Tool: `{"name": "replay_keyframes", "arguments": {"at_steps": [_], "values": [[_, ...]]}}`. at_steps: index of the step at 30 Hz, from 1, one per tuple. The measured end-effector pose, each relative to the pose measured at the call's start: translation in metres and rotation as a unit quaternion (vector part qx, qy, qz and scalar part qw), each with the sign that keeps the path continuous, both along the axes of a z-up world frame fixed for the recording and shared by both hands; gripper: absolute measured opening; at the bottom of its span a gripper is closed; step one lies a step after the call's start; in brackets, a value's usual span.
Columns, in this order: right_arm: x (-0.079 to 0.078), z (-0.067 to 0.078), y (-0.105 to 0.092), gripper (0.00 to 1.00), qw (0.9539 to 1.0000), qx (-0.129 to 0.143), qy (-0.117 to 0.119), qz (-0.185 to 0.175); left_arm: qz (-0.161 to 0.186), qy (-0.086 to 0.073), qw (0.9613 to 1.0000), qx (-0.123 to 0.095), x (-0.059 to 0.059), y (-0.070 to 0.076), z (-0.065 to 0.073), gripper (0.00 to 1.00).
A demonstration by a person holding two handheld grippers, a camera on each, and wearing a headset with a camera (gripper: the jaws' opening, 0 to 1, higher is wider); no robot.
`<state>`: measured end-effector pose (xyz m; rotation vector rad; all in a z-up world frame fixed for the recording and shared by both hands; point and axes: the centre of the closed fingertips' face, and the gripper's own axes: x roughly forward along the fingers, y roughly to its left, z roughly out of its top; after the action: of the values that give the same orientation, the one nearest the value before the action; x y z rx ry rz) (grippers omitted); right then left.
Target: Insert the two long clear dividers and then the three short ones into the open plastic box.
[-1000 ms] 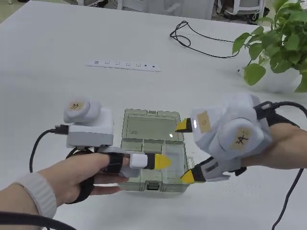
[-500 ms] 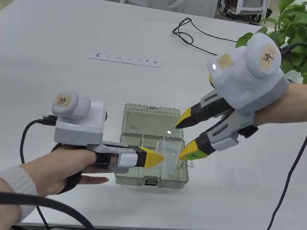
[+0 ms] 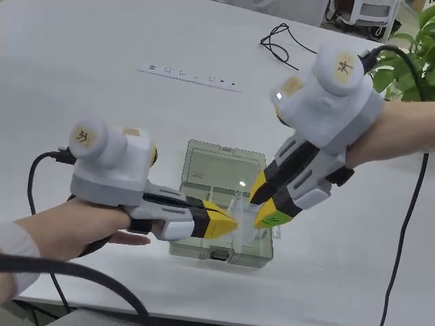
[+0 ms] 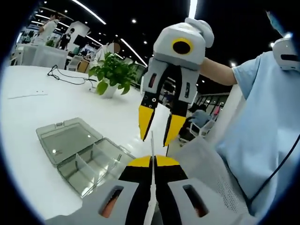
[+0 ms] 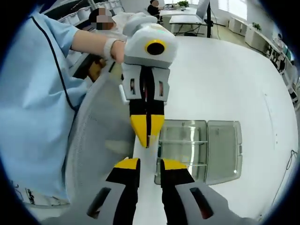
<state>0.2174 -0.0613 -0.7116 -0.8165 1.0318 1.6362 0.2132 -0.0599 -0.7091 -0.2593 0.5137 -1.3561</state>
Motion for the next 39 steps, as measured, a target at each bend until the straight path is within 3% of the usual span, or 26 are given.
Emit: {"name": "replay_keyframes", "arguments": {"at_steps": [5,13,21,28,35,39], "values": [[-0.005,-0.001,0.005,0.14,0.9997,-0.015,0.017,0.009,-0.023,-0.022,0.9992,0.024,-0.004,0.000,-0.006,0.00],[-0.007,-0.004,0.006,0.06,0.9991,-0.028,0.028,0.015,-0.019,-0.027,0.9994,0.012,-0.002,-0.001,-0.004,0.00],[-0.006,-0.001,0.006,0.02,0.9983,-0.038,0.044,0.010,-0.014,-0.044,0.9989,-0.001,0.000,0.001,-0.002,0.00],[-0.003,-0.002,0.008,0.02,0.9978,-0.048,0.043,0.013,-0.010,-0.041,0.9991,0.001,0.002,0.002,-0.003,0.00],[0.001,-0.005,0.013,0.02,0.9979,-0.055,0.026,0.019,0.009,-0.044,0.9989,0.009,0.007,0.008,-0.008,0.00],[0.003,-0.006,0.016,0.02,0.9977,-0.060,0.021,0.025,0.020,-0.037,0.9991,0.007,0.009,0.011,-0.009,0.00]]}}
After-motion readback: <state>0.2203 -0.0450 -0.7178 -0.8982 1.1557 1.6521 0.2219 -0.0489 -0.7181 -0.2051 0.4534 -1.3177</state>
